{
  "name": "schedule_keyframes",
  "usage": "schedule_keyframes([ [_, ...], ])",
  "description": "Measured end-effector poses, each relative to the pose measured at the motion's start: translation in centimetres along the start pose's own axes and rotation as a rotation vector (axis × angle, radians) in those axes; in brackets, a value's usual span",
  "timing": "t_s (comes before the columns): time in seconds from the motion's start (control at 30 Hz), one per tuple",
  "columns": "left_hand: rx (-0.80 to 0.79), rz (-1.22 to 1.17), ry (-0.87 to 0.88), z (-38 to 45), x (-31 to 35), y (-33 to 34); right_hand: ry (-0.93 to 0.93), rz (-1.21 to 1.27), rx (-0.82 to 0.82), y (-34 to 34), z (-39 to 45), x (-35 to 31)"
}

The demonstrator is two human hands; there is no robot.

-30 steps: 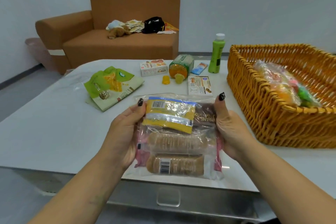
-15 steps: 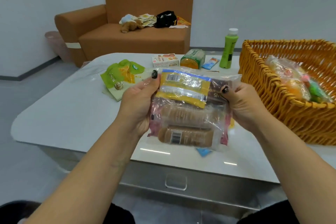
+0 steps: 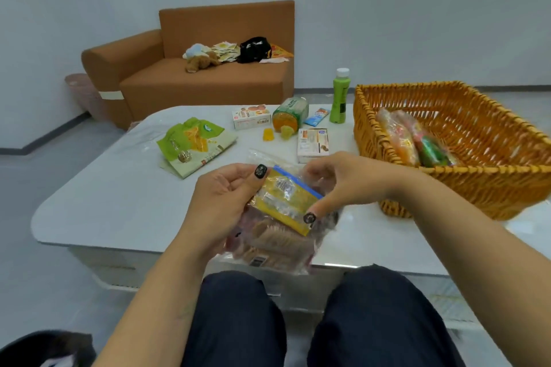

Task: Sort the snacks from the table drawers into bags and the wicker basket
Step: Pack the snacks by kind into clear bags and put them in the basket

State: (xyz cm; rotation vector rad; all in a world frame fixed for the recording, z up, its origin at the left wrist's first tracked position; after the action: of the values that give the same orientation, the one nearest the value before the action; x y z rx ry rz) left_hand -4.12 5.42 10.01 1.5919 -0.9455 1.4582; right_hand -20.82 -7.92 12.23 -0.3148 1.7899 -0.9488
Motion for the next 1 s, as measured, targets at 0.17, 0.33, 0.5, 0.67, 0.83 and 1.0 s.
schedule_keyframes([
  [0.17, -0.083, -0.012, 0.055, -0.7, 1.9, 2.1, 0.044, 0.052, -0.131, -0.7, -1.4, 0.3],
  [0.33, -0.055, 0.075, 0.088, -0.3, 2.4, 5.1, 0.038, 0.242, -0.026, -0.5, -4.0, 1.9],
  [0.5, 0.021, 0.228, 0.335, 1.5, 3.4, 9.7, -0.016, 0.257, 0.244, -3.0, -7.3, 2.7],
  [0.67, 0.099, 0.001, 0.342, 4.9, 3.4, 12.5, -0.004, 0.414, 0.602, -9.4, -11.2, 4.3],
  [0.83, -0.088, 0.083, 0.095, 8.1, 1.3, 15.9, 0.299, 0.045, 1.066, -17.0, -13.1, 7.1],
  [1.0, -0.289, 0.243, -0.097, 9.8, -2.5, 20.2, 0.692, -0.447, 0.771, -19.5, -10.0, 12.9],
])
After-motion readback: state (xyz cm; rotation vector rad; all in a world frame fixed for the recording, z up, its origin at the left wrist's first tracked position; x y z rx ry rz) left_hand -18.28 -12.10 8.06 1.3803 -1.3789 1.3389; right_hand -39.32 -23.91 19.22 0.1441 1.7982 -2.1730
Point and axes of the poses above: each hand's wrist, its own z-axis towards the middle knuckle, its own y-axis out of the palm, x = y × z, the point moved 1 cm from there along z, towards the middle knuckle, and after that the axes turned 7 degrees about -y, right-handed, at the moved point
